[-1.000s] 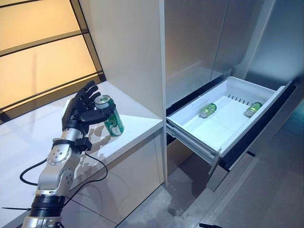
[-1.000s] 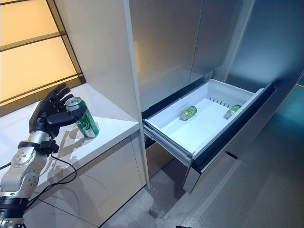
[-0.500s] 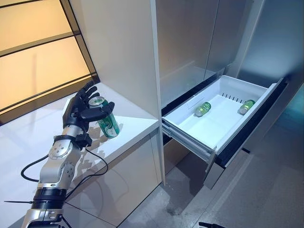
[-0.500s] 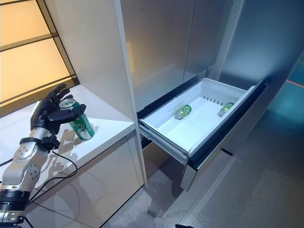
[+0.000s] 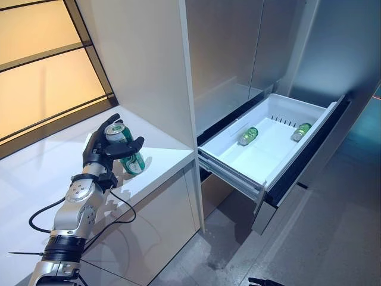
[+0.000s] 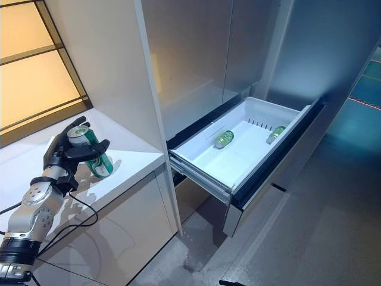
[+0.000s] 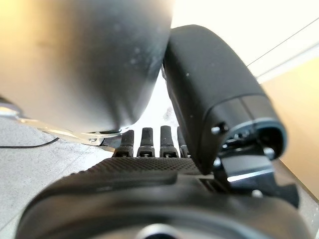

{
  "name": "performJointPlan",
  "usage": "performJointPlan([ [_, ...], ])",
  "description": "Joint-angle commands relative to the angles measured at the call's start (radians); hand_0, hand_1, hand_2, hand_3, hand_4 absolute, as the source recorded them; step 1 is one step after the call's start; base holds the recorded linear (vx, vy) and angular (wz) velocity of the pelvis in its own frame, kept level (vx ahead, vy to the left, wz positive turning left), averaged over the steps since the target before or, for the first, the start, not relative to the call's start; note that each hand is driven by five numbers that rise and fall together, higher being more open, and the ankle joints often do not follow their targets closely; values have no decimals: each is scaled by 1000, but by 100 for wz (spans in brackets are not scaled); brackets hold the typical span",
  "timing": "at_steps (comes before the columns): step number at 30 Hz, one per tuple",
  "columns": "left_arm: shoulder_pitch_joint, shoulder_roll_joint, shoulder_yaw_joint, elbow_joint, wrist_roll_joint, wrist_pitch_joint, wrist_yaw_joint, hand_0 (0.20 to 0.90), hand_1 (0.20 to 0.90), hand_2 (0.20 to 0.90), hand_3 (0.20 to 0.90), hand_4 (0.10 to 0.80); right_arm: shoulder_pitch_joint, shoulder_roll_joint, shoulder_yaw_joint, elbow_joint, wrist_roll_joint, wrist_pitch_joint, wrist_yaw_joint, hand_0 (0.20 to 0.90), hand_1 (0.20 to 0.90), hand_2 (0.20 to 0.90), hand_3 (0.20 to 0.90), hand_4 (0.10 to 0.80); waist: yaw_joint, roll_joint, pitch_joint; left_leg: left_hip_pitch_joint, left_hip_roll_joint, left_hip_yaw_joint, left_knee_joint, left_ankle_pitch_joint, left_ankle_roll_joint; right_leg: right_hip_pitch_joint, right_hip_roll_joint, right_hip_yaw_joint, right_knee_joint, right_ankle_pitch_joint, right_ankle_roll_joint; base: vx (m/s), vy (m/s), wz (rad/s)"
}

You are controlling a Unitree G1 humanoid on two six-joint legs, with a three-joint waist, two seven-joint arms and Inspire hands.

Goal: Put drinks into fridge and close the fridge

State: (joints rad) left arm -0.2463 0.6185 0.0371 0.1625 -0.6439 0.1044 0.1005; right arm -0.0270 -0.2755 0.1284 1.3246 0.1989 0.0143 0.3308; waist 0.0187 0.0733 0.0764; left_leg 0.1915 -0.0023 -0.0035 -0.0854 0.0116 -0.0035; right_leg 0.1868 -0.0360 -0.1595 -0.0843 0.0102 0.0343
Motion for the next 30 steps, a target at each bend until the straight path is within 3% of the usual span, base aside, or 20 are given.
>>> performJointPlan([
  [1, -196, 80, 24, 9, -1, -89, 26, 900, 900, 900, 900, 800, 10, -30, 23, 40, -5, 21, 18, 900, 900, 900, 900, 800, -13, -9, -11, 1, -69, -5, 49, -120, 41, -43, 39, 58, 159, -164, 13, 0, 0, 0],
  [6, -203, 75, 21, 9, -16, -99, 30, 900, 900, 900, 900, 800, 10, -32, 22, 43, -6, 19, 19, 900, 900, 900, 900, 800, -16, -7, -11, 1, -70, -2, 50, -120, 41, -44, 38, 61, 159, -164, 15, 0, 0, 0],
  [7, -204, 76, 21, 9, -29, -108, 28, 606, 606, 606, 557, 457, 11, -33, 21, 42, -4, 19, 19, 900, 900, 900, 900, 800, -16, -7, -11, 2, -70, -2, 49, -120, 40, -44, 38, 61, 159, -164, 16, 0, 0, 0],
  [8, -207, 74, 20, 15, -39, -120, 27, 359, 359, 359, 269, 169, 9, -33, 22, 42, -4, 20, 19, 900, 900, 900, 900, 800, -17, -8, -11, 2, -70, -2, 48, -121, 41, -44, 38, 62, 159, -164, 16, 1, 4, -3],
  [9, -209, 70, 20, 13, -50, -127, 28, 300, 300, 300, 200, 100, 10, -32, 23, 41, -3, 21, 17, 900, 900, 900, 900, 800, -18, -8, -11, 3, -70, -2, 48, -121, 41, -44, 38, 63, 158, -164, 16, 1, 4, -3],
  [24, -216, 43, 22, -43, -125, -240, 0, 300, 300, 300, 200, 100, 5, -33, 24, 34, -16, -7, 7, 900, 900, 900, 900, 800, -18, -8, -16, 3, -69, -2, 42, -117, 36, -41, 38, 63, 149, -161, 16, -2, 1, -1],
  [30, -227, 53, 0, -225, -244, -236, -123, 300, 300, 300, 200, 100, -10, -41, 80, -57, -82, -171, -7, 900, 900, 900, 900, 800, -5, -13, -13, 0, -66, -7, 44, -117, 36, -40, 35, 54, 150, -159, 16, -6, -4, 0],
])
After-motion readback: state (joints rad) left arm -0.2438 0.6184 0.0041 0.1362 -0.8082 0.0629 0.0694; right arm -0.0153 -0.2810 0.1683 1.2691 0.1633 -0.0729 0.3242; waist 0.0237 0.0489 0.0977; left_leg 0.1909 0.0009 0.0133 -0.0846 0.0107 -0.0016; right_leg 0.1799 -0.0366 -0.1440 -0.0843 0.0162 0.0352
